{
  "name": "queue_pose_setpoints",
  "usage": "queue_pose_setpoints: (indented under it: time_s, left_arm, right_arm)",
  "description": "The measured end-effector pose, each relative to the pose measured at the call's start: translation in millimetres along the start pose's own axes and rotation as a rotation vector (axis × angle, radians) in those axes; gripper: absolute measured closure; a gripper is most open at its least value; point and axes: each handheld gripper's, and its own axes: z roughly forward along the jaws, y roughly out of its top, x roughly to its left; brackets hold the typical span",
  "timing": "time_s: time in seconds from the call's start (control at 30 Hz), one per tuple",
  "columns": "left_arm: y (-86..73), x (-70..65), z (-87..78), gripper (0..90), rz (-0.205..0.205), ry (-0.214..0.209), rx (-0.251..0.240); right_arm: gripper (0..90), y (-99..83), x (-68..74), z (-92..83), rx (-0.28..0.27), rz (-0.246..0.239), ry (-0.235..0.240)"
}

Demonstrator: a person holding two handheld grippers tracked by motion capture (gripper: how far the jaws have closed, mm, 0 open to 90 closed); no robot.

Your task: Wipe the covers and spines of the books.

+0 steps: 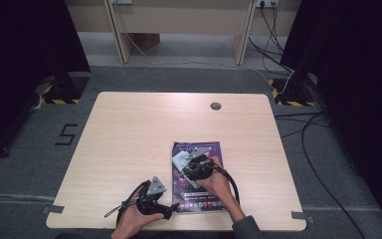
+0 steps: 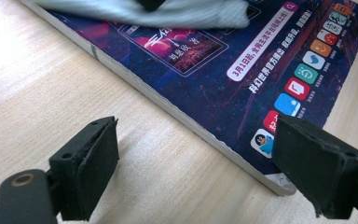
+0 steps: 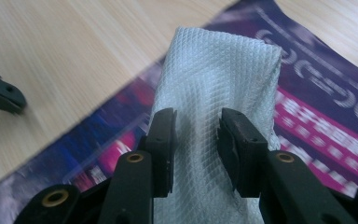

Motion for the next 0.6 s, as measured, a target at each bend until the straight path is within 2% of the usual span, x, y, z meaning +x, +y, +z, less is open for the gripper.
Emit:
queue_pose_setpoints:
  time_s: [0.1,0.27,0.37,0.47,0.6]
  left_arm:
    - [0.0,0.8,0.2,14.1,-0.001,-0.004,0.001]
    - [0.4,0.8,0.3,14.2,0.000,-0.007,0.002]
    - [0.2,0.2,-0.1,14.5,0.001,-0.003,0.000]
    - [0.4,0.9,0.3,14.3,-0.003,-0.007,0.001]
    - [0.6,0.6,-0.1,14.7,0.005,-0.006,0.003]
  right_arm:
    - [67.5,-8.3,-11.0,-7.7,0.000,0.037,-0.010]
    - [67.8,-24.8,-32.2,-24.0,0.009,0.092,-0.054]
    - [69.9,-32.6,-42.3,-30.3,-0.005,0.140,-0.046]
    - [72.9,-35.0,-45.0,-32.3,-0.010,0.152,-0.055]
    - [77.9,-33.8,-43.9,-32.6,-0.010,0.139,-0.075]
